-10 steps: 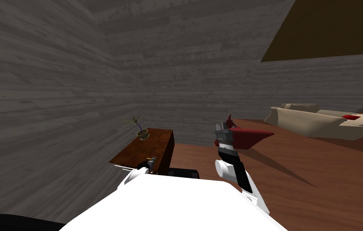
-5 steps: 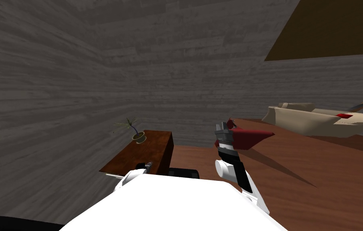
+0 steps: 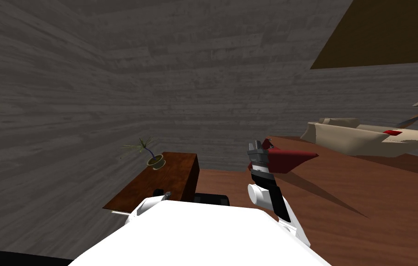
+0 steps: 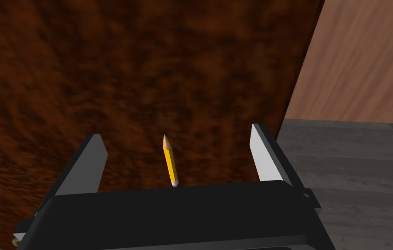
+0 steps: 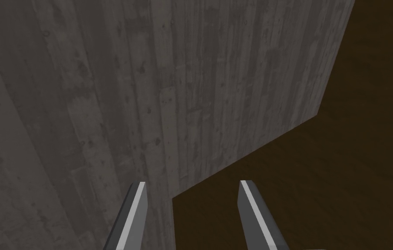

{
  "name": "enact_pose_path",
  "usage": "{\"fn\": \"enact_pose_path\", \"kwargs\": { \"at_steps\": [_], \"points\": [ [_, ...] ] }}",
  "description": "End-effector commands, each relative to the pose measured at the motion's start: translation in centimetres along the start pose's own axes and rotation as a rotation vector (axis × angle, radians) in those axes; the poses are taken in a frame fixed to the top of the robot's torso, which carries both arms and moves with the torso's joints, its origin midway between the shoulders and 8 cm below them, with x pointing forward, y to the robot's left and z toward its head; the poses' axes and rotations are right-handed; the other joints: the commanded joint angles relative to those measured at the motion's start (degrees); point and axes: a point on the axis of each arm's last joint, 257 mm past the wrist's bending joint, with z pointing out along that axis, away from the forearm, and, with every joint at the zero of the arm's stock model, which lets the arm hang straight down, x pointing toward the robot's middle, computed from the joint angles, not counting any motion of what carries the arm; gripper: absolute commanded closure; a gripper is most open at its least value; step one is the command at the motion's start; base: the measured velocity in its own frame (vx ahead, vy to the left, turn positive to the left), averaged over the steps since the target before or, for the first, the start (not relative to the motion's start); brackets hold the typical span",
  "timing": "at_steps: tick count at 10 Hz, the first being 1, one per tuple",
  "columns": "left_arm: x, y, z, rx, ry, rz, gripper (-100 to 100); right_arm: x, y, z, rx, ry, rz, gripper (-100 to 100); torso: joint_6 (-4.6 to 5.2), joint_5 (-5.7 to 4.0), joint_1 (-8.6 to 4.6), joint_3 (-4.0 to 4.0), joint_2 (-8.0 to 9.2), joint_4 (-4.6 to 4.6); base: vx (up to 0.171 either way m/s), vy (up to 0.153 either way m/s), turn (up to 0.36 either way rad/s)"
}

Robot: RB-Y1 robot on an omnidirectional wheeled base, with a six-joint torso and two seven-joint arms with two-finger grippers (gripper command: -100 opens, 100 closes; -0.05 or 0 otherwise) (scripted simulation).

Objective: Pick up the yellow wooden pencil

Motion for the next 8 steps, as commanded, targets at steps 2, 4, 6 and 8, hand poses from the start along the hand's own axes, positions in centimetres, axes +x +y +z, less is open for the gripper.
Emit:
{"fn": "enact_pose_path", "kwargs": {
  "at_steps": [2, 4, 6, 8],
  "points": [
    [-1.5, 2.4, 0.3, -0.084, -0.011, 0.003, -100, 0.0, 0.0, 0.0, 0.000, 0.000, 0.000, 0, 0.01, 0.00, -0.03, -0.06, -0.10, -0.02, 0.129, 0.010, -0.042],
    [-2.5, 4.0, 0.3, -0.134, -0.018, 0.003, -100, 0.0, 0.0, 0.0, 0.000, 0.000, 0.000, 0, 0.00, -0.01, -0.05, -0.05, -0.08, -0.02, 0.100, 0.008, -0.024],
    [-2.3, 3.5, 0.4, -0.120, -0.016, 0.003, 0, 0.0, 0.0, 0.0, 0.000, 0.000, 0.000, 0, -0.01, -0.01, -0.09, 0.07, 0.14, 0.02, 0.023, 0.001, -0.002],
    [-3.8, 3.4, 0.7, -0.114, -0.027, 0.006, -100, 0.0, 0.0, 0.0, 0.000, 0.000, 0.000, 0, -0.04, -0.03, -0.16, 0.11, 0.20, 0.04, 0.053, -0.025, 0.128]
  ]
}}
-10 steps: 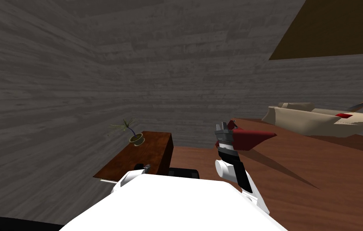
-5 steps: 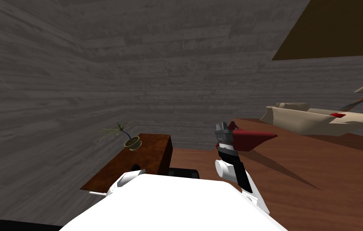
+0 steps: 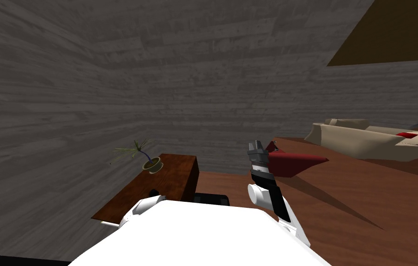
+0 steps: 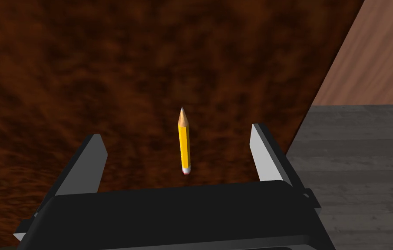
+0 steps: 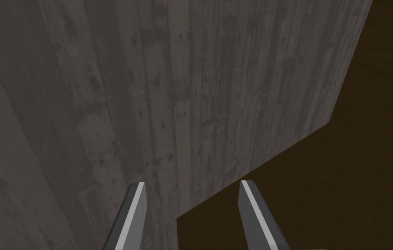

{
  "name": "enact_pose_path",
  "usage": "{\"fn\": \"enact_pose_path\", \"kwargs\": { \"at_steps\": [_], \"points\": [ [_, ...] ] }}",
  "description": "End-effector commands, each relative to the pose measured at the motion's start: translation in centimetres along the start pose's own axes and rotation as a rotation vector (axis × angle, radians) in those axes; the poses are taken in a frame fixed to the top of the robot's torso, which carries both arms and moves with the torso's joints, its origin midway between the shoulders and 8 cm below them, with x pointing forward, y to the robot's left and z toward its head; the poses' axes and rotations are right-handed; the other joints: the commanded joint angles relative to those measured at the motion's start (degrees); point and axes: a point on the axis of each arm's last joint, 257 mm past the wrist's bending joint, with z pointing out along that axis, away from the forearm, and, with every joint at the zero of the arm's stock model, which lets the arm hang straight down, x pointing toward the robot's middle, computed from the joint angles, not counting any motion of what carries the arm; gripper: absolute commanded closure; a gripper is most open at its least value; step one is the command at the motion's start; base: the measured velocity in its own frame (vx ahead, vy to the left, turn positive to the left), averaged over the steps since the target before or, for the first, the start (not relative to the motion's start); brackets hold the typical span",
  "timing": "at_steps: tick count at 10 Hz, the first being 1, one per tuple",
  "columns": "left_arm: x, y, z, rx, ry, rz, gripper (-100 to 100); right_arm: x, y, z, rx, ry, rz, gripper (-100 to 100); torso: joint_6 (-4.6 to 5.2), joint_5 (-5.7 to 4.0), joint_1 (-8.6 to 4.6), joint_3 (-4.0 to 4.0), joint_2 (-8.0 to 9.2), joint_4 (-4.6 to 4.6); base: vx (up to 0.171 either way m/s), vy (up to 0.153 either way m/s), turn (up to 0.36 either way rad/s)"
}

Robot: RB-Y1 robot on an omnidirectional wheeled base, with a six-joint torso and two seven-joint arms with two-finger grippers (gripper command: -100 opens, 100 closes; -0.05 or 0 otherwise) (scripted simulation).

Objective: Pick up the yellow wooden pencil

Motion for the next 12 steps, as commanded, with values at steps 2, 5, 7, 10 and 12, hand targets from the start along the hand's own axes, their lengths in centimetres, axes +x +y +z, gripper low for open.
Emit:
{"fn": "enact_pose_path", "kwargs": {
  "at_steps": [2, 5, 7, 10, 12],
  "points": [
    [-1.2, -0.3, 0.3, 0.012, -0.007, 0.004, -100, 0.0, 0.0, 0.0, 0.000, 0.000, 0.000, 0, 0.01, 0.01, 0.02, 0.02, 0.05, 0.01, 0.048, -0.030, 0.051],
    [-2.3, 0.0, 0.7, 0.013, -0.013, 0.015, -100, 0.0, 0.0, 0.0, 0.000, 0.000, 0.000, 0, 0.01, 0.01, 0.05, 0.04, 0.07, 0.01, 0.046, -0.018, 0.063],
    [-2.7, 0.2, 0.7, 0.009, -0.016, 0.054, -100, 0.0, 0.0, 0.0, 0.000, 0.000, 0.000, 0, -0.01, 0.01, 0.01, 0.00, 0.00, 0.00, 0.044, -0.026, 0.058],
    [-3.6, 0.5, 1.0, 0.012, -0.019, 0.059, -100, 0.0, 0.0, 0.0, 0.000, 0.000, 0.000, 0, -0.02, 0.01, 0.02, 0.06, 0.10, 0.02, 0.029, -0.019, 0.068],
    [-4.0, 0.6, 1.3, 0.018, -0.018, 0.056, -100, 0.0, 0.0, 0.0, 0.000, 0.000, 0.000, 0, 0.01, 0.01, 0.05, 0.03, 0.05, 0.01, 0.055, -0.020, 0.069]
  ]
}}
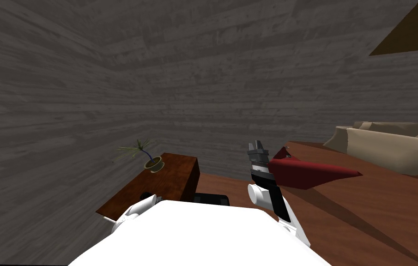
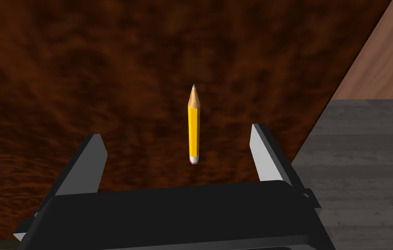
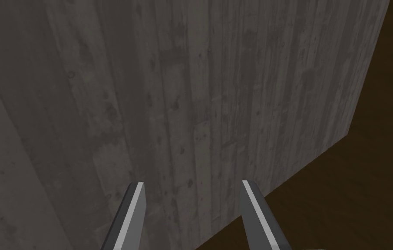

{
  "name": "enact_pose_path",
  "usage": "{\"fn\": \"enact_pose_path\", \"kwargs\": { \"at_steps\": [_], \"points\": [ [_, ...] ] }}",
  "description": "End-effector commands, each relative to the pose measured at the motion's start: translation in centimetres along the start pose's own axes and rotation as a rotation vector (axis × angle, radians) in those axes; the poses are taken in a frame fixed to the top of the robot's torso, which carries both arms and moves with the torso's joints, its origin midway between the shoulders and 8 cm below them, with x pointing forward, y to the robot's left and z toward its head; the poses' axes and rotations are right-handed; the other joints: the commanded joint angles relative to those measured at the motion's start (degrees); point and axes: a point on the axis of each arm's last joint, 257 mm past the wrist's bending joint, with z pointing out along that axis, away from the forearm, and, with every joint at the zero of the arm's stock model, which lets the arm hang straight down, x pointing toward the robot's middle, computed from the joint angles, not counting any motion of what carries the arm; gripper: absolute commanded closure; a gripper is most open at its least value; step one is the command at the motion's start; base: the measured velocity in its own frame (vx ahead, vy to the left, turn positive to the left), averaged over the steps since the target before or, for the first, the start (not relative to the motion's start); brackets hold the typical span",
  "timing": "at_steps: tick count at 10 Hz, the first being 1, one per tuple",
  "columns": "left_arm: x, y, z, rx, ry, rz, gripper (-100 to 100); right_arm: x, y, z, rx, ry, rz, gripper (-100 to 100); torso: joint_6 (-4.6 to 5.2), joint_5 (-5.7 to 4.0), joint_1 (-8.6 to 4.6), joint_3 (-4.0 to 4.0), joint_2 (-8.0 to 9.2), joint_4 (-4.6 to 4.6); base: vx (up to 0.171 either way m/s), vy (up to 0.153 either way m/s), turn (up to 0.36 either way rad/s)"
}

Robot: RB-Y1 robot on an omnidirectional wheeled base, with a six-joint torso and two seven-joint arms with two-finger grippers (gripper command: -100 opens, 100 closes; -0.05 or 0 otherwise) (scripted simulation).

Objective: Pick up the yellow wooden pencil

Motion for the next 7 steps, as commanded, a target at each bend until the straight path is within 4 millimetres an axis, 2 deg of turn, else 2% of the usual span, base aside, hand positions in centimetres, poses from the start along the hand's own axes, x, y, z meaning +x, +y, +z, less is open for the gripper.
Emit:
{"fn": "enact_pose_path", "kwargs": {
  "at_steps": [1, 3, 7],
  "points": [
    [-0.50, 0.32, 0.16, 0.000, -0.001, 0.005, -100, 0.00, 0.00, 0.00, 0.000, 0.000, 0.000, 0, 0.00, 0.00, 0.00, 0.00, 0.00, 0.00, 0.064, -0.040, 0.077],
    [-0.50, 0.32, 0.16, 0.000, -0.001, 0.049, -100, 0.01, 0.01, 0.01, 0.000, 0.000, 0.000, 0, 0.03, 0.00, 0.02, 0.06, 0.11, 0.02, 0.012, -0.010, -0.001],
    [-0.96, 0.80, 0.81, 0.012, 0.004, 0.036, -100, 0.01, 0.01, 0.01, 0.000, 0.000, 0.000, 0, 0.04, 0.00, 0.03, 0.06, 0.12, 0.02, 0.041, -0.026, 0.089]
  ]
}}
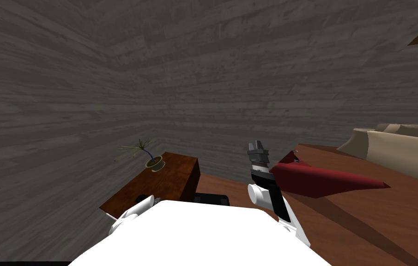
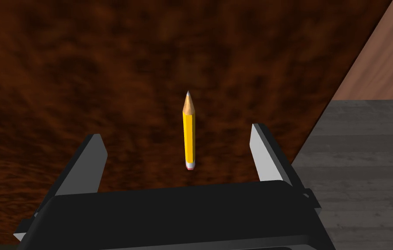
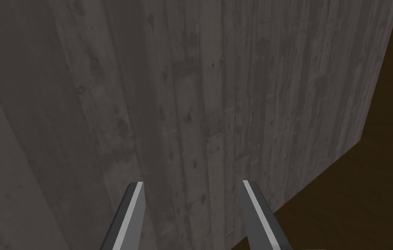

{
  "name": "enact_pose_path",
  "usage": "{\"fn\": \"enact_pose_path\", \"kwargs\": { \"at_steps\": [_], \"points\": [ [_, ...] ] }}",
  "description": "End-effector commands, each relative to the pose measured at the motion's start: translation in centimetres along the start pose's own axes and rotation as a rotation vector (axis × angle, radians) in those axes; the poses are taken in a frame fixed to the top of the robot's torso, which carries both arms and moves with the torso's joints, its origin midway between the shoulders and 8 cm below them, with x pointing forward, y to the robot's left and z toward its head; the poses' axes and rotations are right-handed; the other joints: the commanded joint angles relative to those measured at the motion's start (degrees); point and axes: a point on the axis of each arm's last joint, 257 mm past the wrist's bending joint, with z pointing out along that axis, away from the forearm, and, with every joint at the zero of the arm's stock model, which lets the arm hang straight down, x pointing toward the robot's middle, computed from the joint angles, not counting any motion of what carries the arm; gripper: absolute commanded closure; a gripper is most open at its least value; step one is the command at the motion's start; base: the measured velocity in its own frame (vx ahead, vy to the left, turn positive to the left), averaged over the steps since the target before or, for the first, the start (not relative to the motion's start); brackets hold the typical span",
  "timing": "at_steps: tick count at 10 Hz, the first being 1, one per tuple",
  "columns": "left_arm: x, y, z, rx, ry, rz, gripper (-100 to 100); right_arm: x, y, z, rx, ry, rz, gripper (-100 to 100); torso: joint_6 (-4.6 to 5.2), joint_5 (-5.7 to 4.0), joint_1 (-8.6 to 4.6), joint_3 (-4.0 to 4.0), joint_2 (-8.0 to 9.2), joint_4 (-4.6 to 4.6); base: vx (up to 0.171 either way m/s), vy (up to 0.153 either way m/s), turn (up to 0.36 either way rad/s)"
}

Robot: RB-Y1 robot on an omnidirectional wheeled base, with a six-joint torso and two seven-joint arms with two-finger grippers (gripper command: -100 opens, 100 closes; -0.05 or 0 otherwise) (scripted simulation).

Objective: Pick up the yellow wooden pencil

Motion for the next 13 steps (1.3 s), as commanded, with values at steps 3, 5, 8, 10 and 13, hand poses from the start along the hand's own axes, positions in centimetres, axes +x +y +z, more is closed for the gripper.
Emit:
{"fn": "enact_pose_path", "kwargs": {
  "at_steps": [3, 5, 8, 10, 13],
  "points": [
    [-0.2, 0.5, 0.2, 0.000, 0.002, 0.046, -100, 0.0, 0.0, 0.0, 0.000, 0.000, 0.000, 0, 0.04, 0.00, 0.01, 0.02, 0.05, 0.01, 0.030, -0.018, 0.024],
    [-0.1, 0.9, 0.6, 0.004, 0.009, 0.033, -100, 0.0, 0.0, 0.0, 0.000, 0.000, 0.000, 0, 0.01, 0.00, 0.02, 0.02, 0.03, 0.01, 0.051, -0.024, 0.110],
    [0.3, 1.3, 0.9, 0.008, 0.019, 0.045, -100, 0.0, 0.0, 0.0, 0.000, 0.000, 0.000, 0, 0.00, -0.01, -0.06, 0.00, 0.01, 0.00, 0.041, -0.035, 0.080],
    [0.3, 1.3, 0.9, 0.009, 0.019, 0.088, -100, 0.0, 0.0, 0.0, 0.000, 0.000, 0.000, 0, 0.03, 0.04, 0.01, 0.03, 0.08, 0.00, 0.016, -0.014, -0.016],
    [0.9, 1.7, 1.3, 0.015, 0.031, 0.104, -100, 0.0, 0.0, 0.0, 0.000, 0.000, 0.000, 0, -0.03, 0.29, 0.04, -0.03, 0.02, -0.08, 0.043, -0.027, 0.077]
  ]
}}
